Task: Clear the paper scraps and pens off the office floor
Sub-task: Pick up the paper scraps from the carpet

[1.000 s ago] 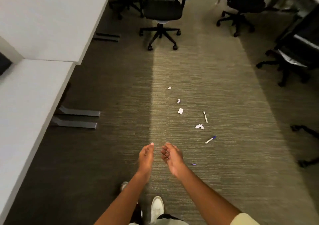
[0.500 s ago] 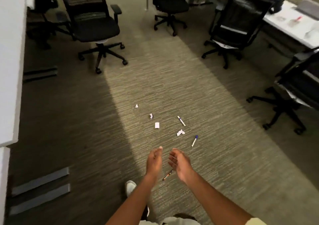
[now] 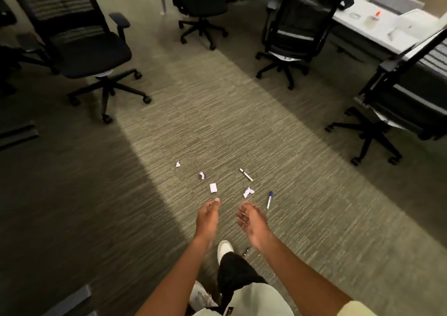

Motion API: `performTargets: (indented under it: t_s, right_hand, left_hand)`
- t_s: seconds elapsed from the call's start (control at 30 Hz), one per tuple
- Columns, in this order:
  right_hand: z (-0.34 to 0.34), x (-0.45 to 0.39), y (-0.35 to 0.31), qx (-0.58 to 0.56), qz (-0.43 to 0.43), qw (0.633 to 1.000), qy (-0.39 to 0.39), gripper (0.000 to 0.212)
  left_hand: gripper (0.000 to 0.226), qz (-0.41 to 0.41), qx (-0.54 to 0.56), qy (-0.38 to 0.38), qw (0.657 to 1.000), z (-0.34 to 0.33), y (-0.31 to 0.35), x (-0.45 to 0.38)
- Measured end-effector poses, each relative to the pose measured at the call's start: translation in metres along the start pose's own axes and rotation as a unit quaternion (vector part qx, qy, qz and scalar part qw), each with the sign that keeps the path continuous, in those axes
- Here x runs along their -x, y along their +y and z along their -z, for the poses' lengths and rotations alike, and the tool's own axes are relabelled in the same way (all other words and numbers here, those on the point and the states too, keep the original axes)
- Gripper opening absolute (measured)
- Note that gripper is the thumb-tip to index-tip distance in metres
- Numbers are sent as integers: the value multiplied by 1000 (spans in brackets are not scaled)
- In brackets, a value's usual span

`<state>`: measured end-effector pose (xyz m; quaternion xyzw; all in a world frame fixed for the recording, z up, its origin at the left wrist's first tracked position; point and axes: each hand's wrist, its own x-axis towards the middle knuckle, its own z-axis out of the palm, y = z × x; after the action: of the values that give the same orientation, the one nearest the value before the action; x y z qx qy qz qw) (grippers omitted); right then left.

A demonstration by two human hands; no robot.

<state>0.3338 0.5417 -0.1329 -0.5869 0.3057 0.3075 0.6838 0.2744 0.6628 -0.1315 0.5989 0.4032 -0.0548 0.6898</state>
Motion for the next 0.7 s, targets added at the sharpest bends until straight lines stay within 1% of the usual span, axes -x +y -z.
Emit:
performTargets:
  t_s: [0.07, 0.17, 0.33, 0.37, 0.5, 0.63, 0.7]
  right_hand:
    - [-6, -12, -9, -16, -2, 1000, 12, 8]
    - [-15, -35, -25, -40, -4, 999, 26, 6]
    - [-25, -92, -62, -49, -4, 998, 33, 21]
    - [-28, -106, -72, -54, -5, 998, 37, 21]
    - [-40, -158, -116, -95, -7, 994, 50, 7]
    - [-48, -199, -160, -119, -19, 991, 51, 10]
    - [-51, -220, -178, -128, -25, 990, 55, 10]
  left_hand:
    - [37, 7, 0, -3, 1000, 0, 8, -16]
    - [29, 9, -4, 2, 1000, -1, 21, -42]
    - [21, 17, -33, -4, 999, -19, 51, -102]
    - [20, 20, -39, -6, 999, -25, 59, -117]
    - [18, 24, -74, -31, 997, -53, 92, -177]
    - [25, 39, -83, -23, 996, -84, 117, -234]
    - [23, 52, -87, -24, 995, -96, 125, -263]
